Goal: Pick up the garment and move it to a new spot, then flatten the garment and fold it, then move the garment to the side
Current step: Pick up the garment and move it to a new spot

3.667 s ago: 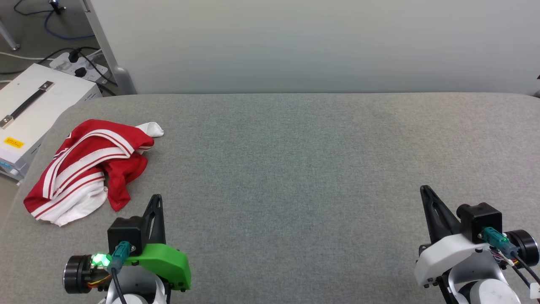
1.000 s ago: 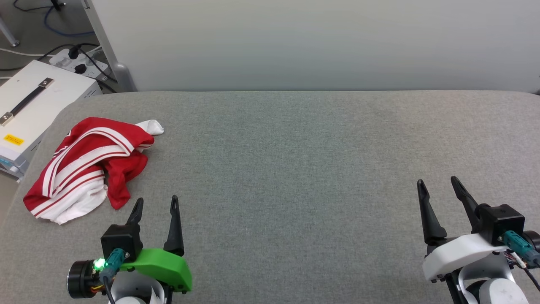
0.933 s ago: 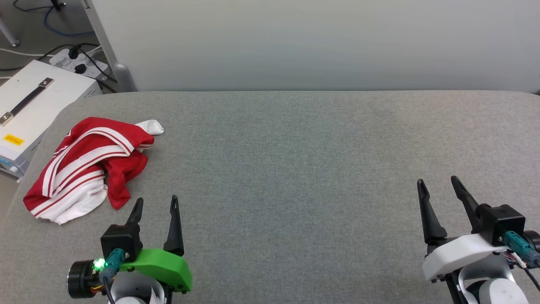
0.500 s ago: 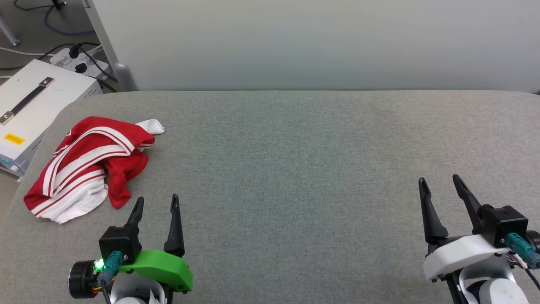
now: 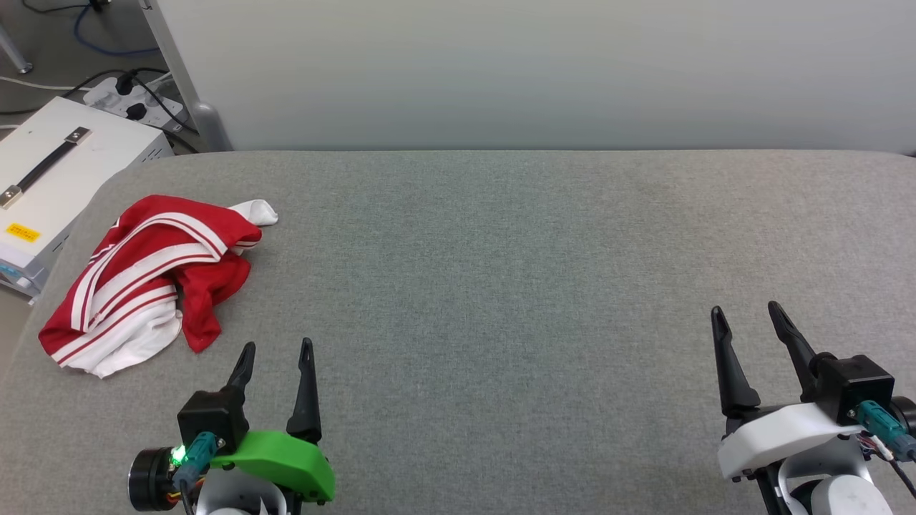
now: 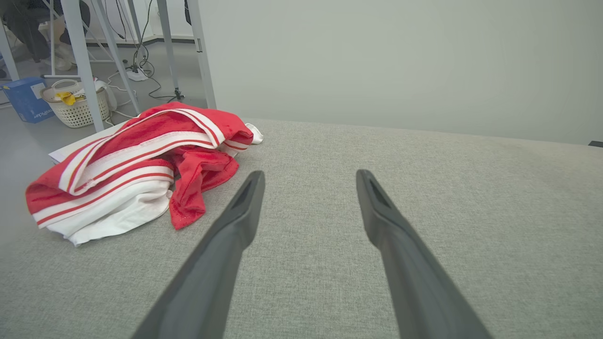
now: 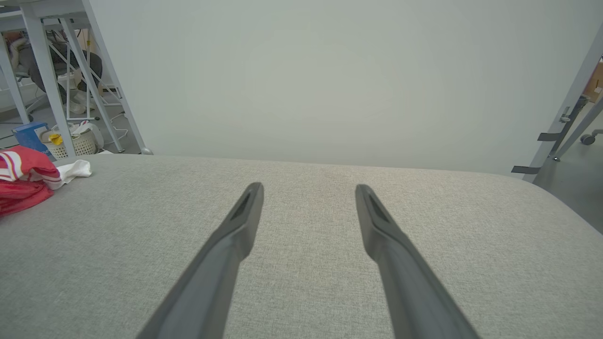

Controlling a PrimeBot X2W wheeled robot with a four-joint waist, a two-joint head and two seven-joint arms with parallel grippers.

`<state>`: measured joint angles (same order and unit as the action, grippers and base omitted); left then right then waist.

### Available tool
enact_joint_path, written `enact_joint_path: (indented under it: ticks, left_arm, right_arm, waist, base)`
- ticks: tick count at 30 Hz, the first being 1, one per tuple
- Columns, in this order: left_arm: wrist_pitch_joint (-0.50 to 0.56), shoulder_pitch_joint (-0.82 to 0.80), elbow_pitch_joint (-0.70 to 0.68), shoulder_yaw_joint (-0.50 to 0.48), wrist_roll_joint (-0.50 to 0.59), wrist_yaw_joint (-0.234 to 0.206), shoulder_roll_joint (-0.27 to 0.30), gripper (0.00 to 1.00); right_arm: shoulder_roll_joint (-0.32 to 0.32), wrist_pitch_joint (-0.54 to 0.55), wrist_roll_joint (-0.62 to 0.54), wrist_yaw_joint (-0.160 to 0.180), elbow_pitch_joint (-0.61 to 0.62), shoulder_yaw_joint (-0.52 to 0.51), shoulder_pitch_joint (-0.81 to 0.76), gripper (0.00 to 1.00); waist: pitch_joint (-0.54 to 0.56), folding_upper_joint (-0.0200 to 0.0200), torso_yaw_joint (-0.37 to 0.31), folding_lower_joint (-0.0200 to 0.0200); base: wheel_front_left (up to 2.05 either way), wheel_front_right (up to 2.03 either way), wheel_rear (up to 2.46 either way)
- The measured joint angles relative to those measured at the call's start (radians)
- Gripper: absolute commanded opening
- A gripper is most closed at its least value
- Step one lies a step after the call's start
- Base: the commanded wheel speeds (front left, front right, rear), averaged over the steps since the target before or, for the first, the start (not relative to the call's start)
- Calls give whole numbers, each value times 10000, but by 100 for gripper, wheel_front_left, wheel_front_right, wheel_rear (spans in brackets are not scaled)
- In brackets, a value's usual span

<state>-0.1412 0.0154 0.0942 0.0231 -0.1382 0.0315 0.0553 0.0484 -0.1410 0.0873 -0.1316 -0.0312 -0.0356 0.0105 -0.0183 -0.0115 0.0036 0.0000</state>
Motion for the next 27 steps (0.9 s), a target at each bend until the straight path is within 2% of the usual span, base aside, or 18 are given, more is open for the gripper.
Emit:
enact_joint_path:
  ticks: [18, 27]
  left_arm:
    - [-345, 0, 255, 67, 2, 36, 0, 100]
    - [-535, 0, 268, 209, 640, -270, 0, 100]
  right_arm:
    - [0, -372, -188, 0, -205, -21, 1, 100]
    - [0, -556, -389, 0, -295, -17, 1, 100]
  waist:
    - [-33, 0, 12, 0]
    - [-50, 0, 31, 0]
  base:
    - [0, 0, 0]
    - [0, 0, 0]
